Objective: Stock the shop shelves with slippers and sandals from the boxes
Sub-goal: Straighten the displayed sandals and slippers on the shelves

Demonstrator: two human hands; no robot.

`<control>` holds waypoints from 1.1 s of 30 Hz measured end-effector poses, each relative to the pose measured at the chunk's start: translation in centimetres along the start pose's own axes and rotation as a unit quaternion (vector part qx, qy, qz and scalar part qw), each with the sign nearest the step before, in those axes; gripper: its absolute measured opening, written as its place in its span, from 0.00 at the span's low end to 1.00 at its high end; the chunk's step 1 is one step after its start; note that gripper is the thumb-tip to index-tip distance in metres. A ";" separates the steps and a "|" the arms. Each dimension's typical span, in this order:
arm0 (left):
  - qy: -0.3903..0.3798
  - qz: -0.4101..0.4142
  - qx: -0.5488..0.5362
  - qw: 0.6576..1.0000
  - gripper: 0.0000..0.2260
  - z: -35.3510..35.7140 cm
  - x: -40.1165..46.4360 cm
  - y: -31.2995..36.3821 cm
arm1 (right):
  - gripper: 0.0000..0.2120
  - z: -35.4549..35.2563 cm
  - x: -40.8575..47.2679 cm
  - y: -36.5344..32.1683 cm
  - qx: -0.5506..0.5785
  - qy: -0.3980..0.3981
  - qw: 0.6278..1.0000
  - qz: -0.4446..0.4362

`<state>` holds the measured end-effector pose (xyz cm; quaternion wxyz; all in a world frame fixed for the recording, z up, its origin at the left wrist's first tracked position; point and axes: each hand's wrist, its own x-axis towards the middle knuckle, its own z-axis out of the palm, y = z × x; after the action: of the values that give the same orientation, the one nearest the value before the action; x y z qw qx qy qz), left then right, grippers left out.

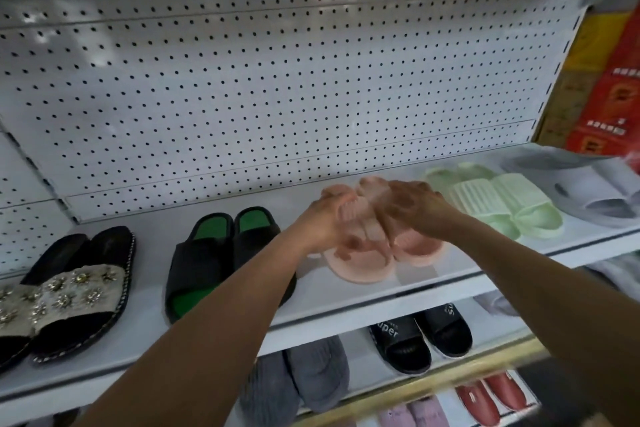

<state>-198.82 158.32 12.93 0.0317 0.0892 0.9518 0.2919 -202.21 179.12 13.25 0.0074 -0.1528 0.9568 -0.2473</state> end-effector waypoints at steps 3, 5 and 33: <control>0.001 -0.004 0.013 1.000 0.44 0.2 0.3 -0.2 | 0.27 -0.1 0.3 0.3 -0.005 -0.010 1.000 -0.016; 0.005 0.000 0.022 1.000 0.43 0.3 0.3 -0.4 | 0.26 0.0 0.4 0.8 -0.004 -0.001 1.000 -0.018; 0.047 0.098 0.002 0.994 0.37 7.7 7.2 13.9 | 0.18 -8.4 -2.0 17.8 -0.010 0.200 0.979 -0.033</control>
<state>-202.92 175.17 14.31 -0.0417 0.1679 0.9396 0.2955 -206.20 198.43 12.08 -0.1941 -0.1316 0.9357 -0.2634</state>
